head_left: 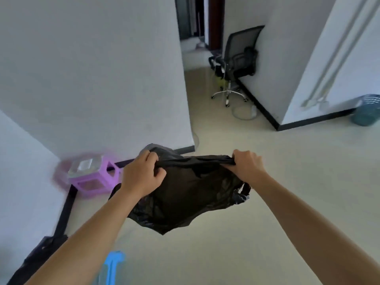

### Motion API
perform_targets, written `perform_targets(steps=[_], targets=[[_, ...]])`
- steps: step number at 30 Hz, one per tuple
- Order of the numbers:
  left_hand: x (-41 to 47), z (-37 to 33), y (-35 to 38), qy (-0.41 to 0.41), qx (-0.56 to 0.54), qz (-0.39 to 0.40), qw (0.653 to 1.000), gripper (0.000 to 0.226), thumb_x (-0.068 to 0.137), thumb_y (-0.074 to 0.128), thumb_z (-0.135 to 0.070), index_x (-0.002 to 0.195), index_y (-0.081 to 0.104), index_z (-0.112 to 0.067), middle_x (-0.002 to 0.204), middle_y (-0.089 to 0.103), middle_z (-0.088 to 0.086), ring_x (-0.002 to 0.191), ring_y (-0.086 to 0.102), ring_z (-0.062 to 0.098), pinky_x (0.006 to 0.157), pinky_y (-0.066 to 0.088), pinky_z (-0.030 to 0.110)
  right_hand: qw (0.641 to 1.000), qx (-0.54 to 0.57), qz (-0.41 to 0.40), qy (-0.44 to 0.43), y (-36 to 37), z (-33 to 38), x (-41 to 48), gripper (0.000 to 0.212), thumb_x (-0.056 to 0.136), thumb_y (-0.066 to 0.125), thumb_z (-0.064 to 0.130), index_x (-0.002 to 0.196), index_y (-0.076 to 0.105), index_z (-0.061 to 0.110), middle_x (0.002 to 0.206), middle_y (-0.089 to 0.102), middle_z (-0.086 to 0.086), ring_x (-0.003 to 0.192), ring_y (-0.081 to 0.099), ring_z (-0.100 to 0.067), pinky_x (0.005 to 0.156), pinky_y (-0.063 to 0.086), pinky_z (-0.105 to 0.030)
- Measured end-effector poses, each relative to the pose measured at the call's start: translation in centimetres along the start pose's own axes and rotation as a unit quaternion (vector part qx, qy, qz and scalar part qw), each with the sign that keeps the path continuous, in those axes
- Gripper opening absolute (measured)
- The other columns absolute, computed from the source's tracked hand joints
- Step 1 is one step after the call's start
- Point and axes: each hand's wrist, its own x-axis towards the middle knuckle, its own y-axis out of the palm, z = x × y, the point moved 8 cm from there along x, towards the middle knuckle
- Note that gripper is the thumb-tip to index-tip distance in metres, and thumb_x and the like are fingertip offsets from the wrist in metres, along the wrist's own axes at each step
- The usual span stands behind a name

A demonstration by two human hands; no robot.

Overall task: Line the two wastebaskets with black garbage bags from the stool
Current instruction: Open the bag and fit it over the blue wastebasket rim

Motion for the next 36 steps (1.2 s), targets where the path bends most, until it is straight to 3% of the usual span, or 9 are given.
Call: perform_targets(steps=[3,8,11,16,19,22,27,32,36], targets=[[5.7,-13.1,3.4,0.069,-0.033,0.009,0.997,0.026,0.074,0.070,-0.025,0.088,0.050,-0.019,0.083,0.052,-0.003,0.062,0.043,0.010,0.046,0.024,0.018,0.996,-0.023,-0.018,0.087,-3.1,-15.6,-2.6,0.063,0.085,0.039,0.077,0.099,0.060,0.019,0.085,0.065,-0.001,0.077,0.063,-0.026,0.062,0.046,-0.032],[13.2,-34.7,5.4,0.161,-0.142,-0.005,0.977,0.028,0.074,0.068,-0.016,0.097,0.052,-0.017,0.089,0.056,0.001,0.065,0.056,0.020,0.050,0.033,0.023,0.965,0.061,-0.055,0.249,-9.5,-38.1,-9.5,0.050,0.085,0.046,0.069,0.097,0.061,0.024,0.087,0.063,-0.003,0.079,0.059,-0.029,0.062,0.040,-0.032],[17.1,-46.6,6.3,0.241,-0.179,-0.012,0.954,0.029,0.076,0.066,-0.019,0.102,0.053,-0.019,0.091,0.061,0.000,0.065,0.060,0.021,0.050,0.034,0.023,0.939,0.125,-0.116,0.300,-12.0,-48.0,-13.3,0.039,0.082,0.056,0.057,0.110,0.056,0.030,0.097,0.067,-0.006,0.083,0.060,-0.030,0.063,0.039,-0.032],[22.2,-63.6,10.6,0.314,-0.225,0.011,0.922,0.027,0.080,0.064,-0.010,0.103,0.054,-0.020,0.081,0.069,0.000,0.060,0.063,0.028,0.049,0.042,0.028,0.897,0.177,-0.185,0.360,-12.9,-61.1,-17.4,0.069,0.074,0.068,0.041,0.136,0.042,0.026,0.117,0.064,-0.007,0.104,0.061,-0.032,0.073,0.043,-0.035],[25.9,-72.6,13.7,0.344,-0.230,0.018,0.910,0.028,0.079,0.063,-0.007,0.103,0.054,-0.019,0.067,0.067,0.000,0.054,0.063,0.026,0.047,0.038,0.025,0.894,0.129,-0.178,0.389,-13.2,-69.3,-17.5,0.067,0.077,0.064,0.026,0.139,0.039,0.026,0.125,0.060,-0.006,0.109,0.059,-0.032,0.079,0.046,-0.036],[30.9,-81.0,16.8,0.349,-0.235,0.033,0.907,0.028,0.080,0.059,-0.008,0.107,0.056,-0.018,0.067,0.067,0.003,0.059,0.064,0.031,0.051,0.045,0.032,0.891,0.052,-0.160,0.422,-14.9,-78.3,-16.4,0.063,0.081,0.057,0.017,0.140,0.039,0.029,0.123,0.059,-0.004,0.103,0.062,-0.031,0.074,0.047,-0.037],[39.2,-93.7,19.2,0.369,-0.237,0.049,0.897,0.022,0.083,0.060,-0.016,0.105,0.061,-0.015,0.070,0.069,0.010,0.063,0.064,0.036,0.056,0.048,0.036,0.857,0.007,-0.155,0.492,-19.8,-91.8,-15.7,0.061,0.077,0.057,0.017,0.136,0.045,0.027,0.118,0.060,-0.005,0.101,0.063,-0.031,0.069,0.040,-0.034],[45.0,-106.5,21.3,0.429,-0.209,0.062,0.877,0.018,0.082,0.064,-0.024,0.100,0.063,-0.020,0.071,0.069,0.008,0.066,0.065,0.034,0.055,0.043,0.032,0.811,0.050,-0.143,0.566,-21.3,-103.3,-16.2,0.029,0.077,0.049,0.014,0.105,0.056,0.020,0.094,0.063,-0.007,0.081,0.057,-0.030,0.064,0.040,-0.034],[48.5,-116.2,24.5,0.474,-0.190,0.039,0.859,0.020,0.078,0.070,-0.029,0.096,0.063,-0.022,0.066,0.069,0.004,0.058,0.064,0.031,0.051,0.040,0.028,0.796,0.069,-0.131,0.587,-20.1,-113.5,-14.3,0.024,0.080,0.044,0.012,0.101,0.055,0.019,0.095,0.064,-0.008,0.083,0.056,-0.030,0.066,0.040,-0.034]])
